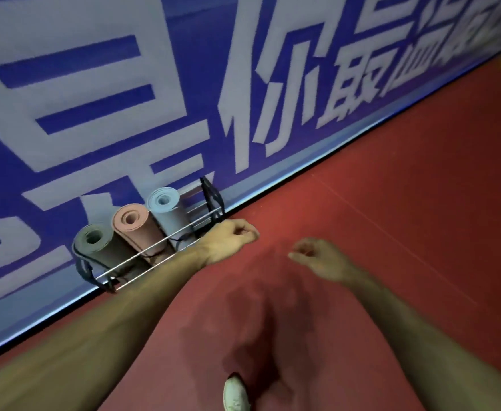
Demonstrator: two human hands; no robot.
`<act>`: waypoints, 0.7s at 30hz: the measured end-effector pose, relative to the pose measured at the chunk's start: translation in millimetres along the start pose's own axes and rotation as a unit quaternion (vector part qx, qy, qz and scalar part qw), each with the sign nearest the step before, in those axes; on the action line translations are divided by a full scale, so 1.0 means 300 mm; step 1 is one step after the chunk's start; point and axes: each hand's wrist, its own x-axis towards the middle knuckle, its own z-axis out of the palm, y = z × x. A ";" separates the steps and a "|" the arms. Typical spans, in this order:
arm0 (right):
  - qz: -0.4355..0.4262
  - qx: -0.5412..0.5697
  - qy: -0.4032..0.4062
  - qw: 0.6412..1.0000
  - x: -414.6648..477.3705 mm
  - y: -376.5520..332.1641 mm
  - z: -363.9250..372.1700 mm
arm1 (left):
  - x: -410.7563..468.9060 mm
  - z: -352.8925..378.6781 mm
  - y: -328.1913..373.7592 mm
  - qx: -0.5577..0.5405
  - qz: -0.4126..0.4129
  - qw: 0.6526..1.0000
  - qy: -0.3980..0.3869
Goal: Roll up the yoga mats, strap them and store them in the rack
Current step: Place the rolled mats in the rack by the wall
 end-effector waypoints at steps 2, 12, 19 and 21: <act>0.025 0.004 0.036 0.999 -0.144 0.126 -0.070 | 0.019 0.152 0.079 0.016 0.019 0.999 -0.034; 0.168 0.059 0.166 0.970 -1.090 0.783 -0.336 | -0.183 1.145 0.471 0.136 0.153 0.964 -0.171; 0.259 0.088 0.269 0.923 -1.748 1.111 -0.489 | -0.390 1.762 0.805 0.204 0.262 0.904 -0.269; 0.287 0.100 0.293 0.907 -1.899 1.201 -0.505 | -0.435 1.924 0.885 0.217 0.286 0.883 -0.303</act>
